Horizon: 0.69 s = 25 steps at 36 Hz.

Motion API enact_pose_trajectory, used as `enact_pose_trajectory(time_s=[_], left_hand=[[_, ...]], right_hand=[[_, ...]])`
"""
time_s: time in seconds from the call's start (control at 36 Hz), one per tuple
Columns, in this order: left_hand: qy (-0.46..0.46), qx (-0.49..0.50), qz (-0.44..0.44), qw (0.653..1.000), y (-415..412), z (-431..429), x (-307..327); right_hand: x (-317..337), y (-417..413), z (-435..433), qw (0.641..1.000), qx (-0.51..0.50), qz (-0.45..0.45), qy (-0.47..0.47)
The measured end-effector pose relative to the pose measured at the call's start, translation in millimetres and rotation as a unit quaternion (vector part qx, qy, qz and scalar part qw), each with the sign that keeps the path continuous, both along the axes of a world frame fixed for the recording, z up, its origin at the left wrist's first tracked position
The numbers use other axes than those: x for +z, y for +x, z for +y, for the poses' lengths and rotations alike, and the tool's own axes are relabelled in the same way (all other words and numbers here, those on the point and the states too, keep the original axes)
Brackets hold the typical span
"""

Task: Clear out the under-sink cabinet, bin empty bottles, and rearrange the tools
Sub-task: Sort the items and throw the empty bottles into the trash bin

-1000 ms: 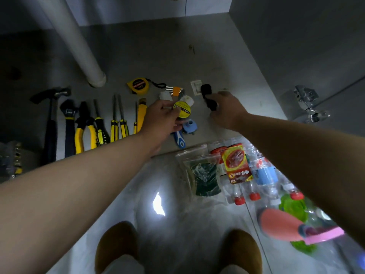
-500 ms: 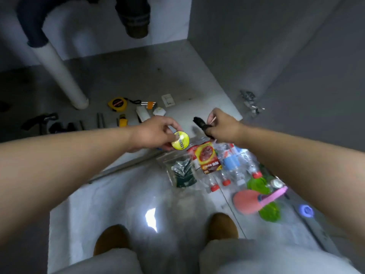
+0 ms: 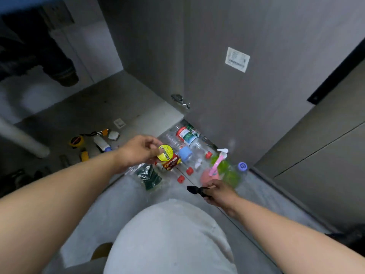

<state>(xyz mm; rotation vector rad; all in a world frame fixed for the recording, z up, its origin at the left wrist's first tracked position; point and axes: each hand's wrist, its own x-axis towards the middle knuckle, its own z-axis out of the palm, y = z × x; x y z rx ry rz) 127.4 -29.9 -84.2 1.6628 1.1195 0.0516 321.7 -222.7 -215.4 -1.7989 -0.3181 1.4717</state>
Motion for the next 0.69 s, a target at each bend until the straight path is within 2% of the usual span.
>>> enact_pose_trajectory(time_s=[0.08, 0.28, 0.47, 0.53, 0.61, 0.64, 0.69], left_hand=[[-0.026, 0.021, -0.009, 0.999, 2.5, -6.3, -20.5], [-0.103, 0.083, -0.011, 0.991, -3.3, -13.2, -69.2], [-0.156, 0.116, -0.003, 0.981, -2.1, -14.8, -111.5], [-0.168, 0.128, -0.007, 0.977, -1.1, -18.0, -123.5], [-0.183, 0.135, -0.012, 0.974, 0.2, -24.1, -138.8], [-0.187, 0.134, -0.011, 0.973, 0.9, -26.4, -142.9], [-0.197, 0.131, -0.007, 0.972, 2.8, -31.8, -150.1]], right_hand=[[-34.0, -3.8, -10.2, 0.994, -0.101, 0.029, -0.037], [-77.9, -8.8, 11.8, 0.972, -0.199, 0.084, -0.095], [-107.5, -21.7, 37.0, 0.941, -0.298, 0.146, -0.065], [-115.7, -24.6, 38.7, 0.948, -0.288, 0.112, -0.078], [-120.6, -27.9, 36.1, 0.962, -0.225, 0.049, -0.146], [-118.5, -30.0, 34.9, 0.96, -0.225, 0.058, -0.154], [-109.8, -35.2, 34.9, 0.955, -0.229, 0.131, -0.136]])
